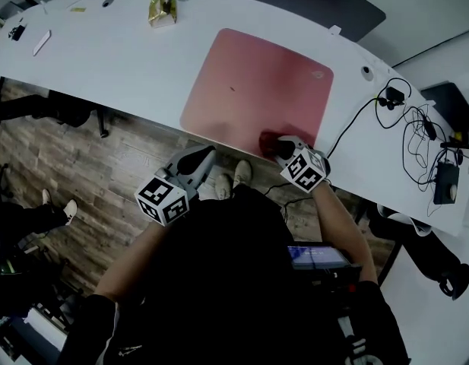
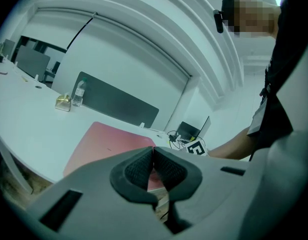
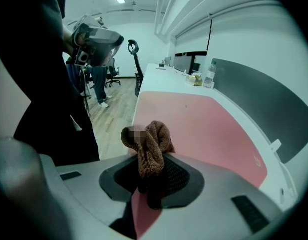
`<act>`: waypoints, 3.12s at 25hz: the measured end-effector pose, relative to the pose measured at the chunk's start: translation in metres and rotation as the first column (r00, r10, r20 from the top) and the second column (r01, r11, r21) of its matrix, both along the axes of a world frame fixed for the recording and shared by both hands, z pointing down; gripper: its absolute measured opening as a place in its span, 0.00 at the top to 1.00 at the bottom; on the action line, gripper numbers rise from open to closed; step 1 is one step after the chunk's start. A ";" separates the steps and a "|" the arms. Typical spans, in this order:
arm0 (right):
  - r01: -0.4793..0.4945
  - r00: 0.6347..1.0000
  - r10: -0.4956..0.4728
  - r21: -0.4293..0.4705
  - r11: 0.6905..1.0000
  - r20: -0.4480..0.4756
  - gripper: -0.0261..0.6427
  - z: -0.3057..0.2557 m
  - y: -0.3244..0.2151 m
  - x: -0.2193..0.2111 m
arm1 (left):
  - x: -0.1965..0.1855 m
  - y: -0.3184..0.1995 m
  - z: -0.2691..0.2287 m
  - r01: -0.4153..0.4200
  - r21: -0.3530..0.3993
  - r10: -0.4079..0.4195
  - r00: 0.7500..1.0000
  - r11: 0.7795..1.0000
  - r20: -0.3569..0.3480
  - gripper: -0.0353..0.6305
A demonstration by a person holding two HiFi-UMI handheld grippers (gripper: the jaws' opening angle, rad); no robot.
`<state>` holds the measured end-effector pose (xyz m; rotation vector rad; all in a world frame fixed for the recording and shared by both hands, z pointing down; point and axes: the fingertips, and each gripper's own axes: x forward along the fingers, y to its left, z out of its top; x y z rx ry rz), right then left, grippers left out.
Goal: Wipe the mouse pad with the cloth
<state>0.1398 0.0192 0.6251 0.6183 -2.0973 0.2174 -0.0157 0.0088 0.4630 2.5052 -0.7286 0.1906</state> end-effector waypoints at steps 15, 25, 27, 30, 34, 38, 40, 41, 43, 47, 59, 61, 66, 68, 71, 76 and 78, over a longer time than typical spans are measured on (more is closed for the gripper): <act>0.025 1.000 -0.025 -0.080 0.996 0.013 0.79 -0.003 0.060 0.001 | 0.018 0.021 -0.002 -0.069 0.020 0.070 0.996 0.997 -0.048 0.93; 0.125 0.982 -0.091 -0.211 0.969 0.164 0.79 -0.035 0.065 0.026 | 0.042 0.001 -0.010 -0.049 0.039 0.050 0.998 0.998 -0.031 0.93; 0.172 0.970 -0.116 -0.271 0.947 0.211 0.79 -0.039 0.070 0.030 | 0.053 -0.002 -0.011 -0.043 0.036 0.044 0.999 0.998 -0.030 0.93; 0.244 0.956 -0.166 -0.340 0.908 0.242 0.79 -0.034 0.077 0.040 | 0.074 -0.005 -0.010 -0.041 0.026 0.042 0.999 0.999 -0.025 0.93; 0.277 0.949 -0.190 -0.378 0.883 0.251 0.79 -0.016 0.073 0.057 | 0.093 -0.005 -0.003 -0.023 0.000 0.023 1.000 1.000 -0.007 0.93; 0.300 0.940 -0.213 -0.354 0.886 0.266 0.79 -0.010 0.056 0.070 | 0.107 -0.004 0.003 0.006 -0.017 -0.006 1.000 1.000 0.013 0.93; 0.309 0.940 -0.232 -0.334 0.891 0.251 0.79 -0.006 0.045 0.079 | 0.112 -0.002 0.005 0.022 -0.022 -0.022 0.999 1.000 0.024 0.93; 0.313 0.939 -0.240 -0.324 0.892 0.245 0.79 -0.004 0.040 0.083 | 0.114 -0.002 0.006 0.031 -0.023 -0.030 0.999 0.999 0.029 0.93; 0.319 0.938 -0.250 -0.309 0.896 0.240 0.79 -0.003 0.027 0.089 | 0.117 -0.001 0.007 0.049 -0.023 -0.048 0.998 0.999 0.038 0.93; 0.302 0.943 -0.243 -0.280 0.911 0.227 0.79 -0.001 -0.006 0.106 | 0.122 -0.004 0.007 0.089 -0.026 -0.087 0.995 0.996 0.044 0.93; 0.223 0.972 -0.214 -0.085 0.971 0.099 0.79 -0.004 -0.107 0.153 | 0.137 -0.003 0.011 0.154 -0.025 -0.152 0.985 0.988 0.081 0.93; 0.196 0.978 -0.191 -0.057 0.979 0.083 0.79 -0.004 -0.122 0.162 | 0.137 -0.003 0.011 0.164 -0.025 -0.161 0.983 0.986 0.089 0.93; 0.103 0.993 -0.104 0.024 0.994 0.060 0.79 -0.003 -0.162 0.187 | 0.138 -0.006 0.012 0.200 -0.024 -0.196 0.975 0.980 0.100 0.93; 0.049 0.998 -0.052 0.057 0.997 0.048 0.79 -0.003 -0.180 0.198 | 0.136 -0.006 0.012 0.217 -0.026 -0.213 0.971 0.976 0.105 0.93; -0.035 0.999 0.033 0.095 0.995 0.021 0.79 -0.004 -0.203 0.218 | 0.135 -0.005 0.012 0.235 -0.032 -0.230 0.967 0.971 0.111 0.93; -0.149 0.989 0.151 0.161 0.976 0.004 0.79 -0.007 -0.230 0.240 | 0.126 -0.001 0.013 0.262 -0.045 -0.255 0.958 0.964 0.129 0.93; -0.198 0.979 0.202 0.188 0.962 0.001 0.79 -0.007 -0.236 0.248 | 0.125 0.001 0.013 0.267 -0.047 -0.258 0.957 0.963 0.134 0.93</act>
